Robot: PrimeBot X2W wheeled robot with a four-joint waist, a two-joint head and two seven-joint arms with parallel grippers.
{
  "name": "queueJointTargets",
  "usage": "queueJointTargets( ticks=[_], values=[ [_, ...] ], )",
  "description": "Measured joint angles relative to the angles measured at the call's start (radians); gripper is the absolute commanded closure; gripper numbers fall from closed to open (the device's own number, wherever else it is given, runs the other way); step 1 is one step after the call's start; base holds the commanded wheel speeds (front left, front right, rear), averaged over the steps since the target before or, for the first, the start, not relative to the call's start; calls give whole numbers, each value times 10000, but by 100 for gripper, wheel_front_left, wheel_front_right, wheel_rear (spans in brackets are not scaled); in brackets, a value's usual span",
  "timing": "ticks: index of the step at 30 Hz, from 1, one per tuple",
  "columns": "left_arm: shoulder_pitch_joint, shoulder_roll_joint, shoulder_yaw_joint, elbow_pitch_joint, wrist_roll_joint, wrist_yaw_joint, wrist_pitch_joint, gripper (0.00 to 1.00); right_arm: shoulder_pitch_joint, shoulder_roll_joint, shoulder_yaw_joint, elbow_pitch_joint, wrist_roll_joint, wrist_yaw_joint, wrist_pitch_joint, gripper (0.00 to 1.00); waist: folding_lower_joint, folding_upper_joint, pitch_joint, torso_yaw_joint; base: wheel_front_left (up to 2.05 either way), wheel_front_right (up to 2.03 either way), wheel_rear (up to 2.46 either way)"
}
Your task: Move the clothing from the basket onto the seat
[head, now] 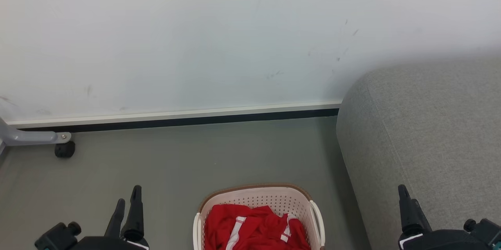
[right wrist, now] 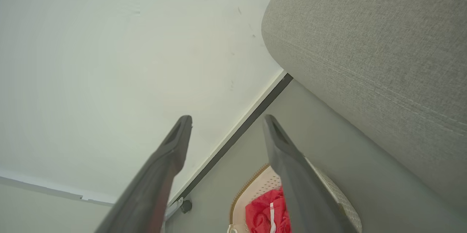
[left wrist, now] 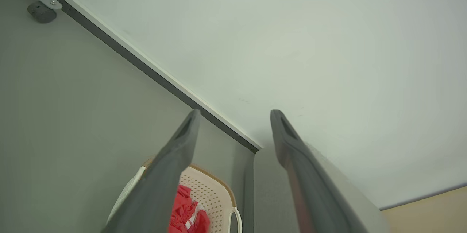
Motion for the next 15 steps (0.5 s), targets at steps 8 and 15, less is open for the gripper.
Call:
queueJointTargets(
  ticks=[8, 15],
  values=[
    [211, 217, -359, -105, 1498, 244, -247, 0, 105, -136, 437, -86, -1185, -180, -263, 0, 0, 1, -89, -6, 0, 0, 0],
    [429, 332, -539, -196, 2585, 397, -449, 0, 140, -244, 788, -205, -2215, -351, -491, 0, 0, 0, -171, -1, 0, 0, 0]
  ],
)
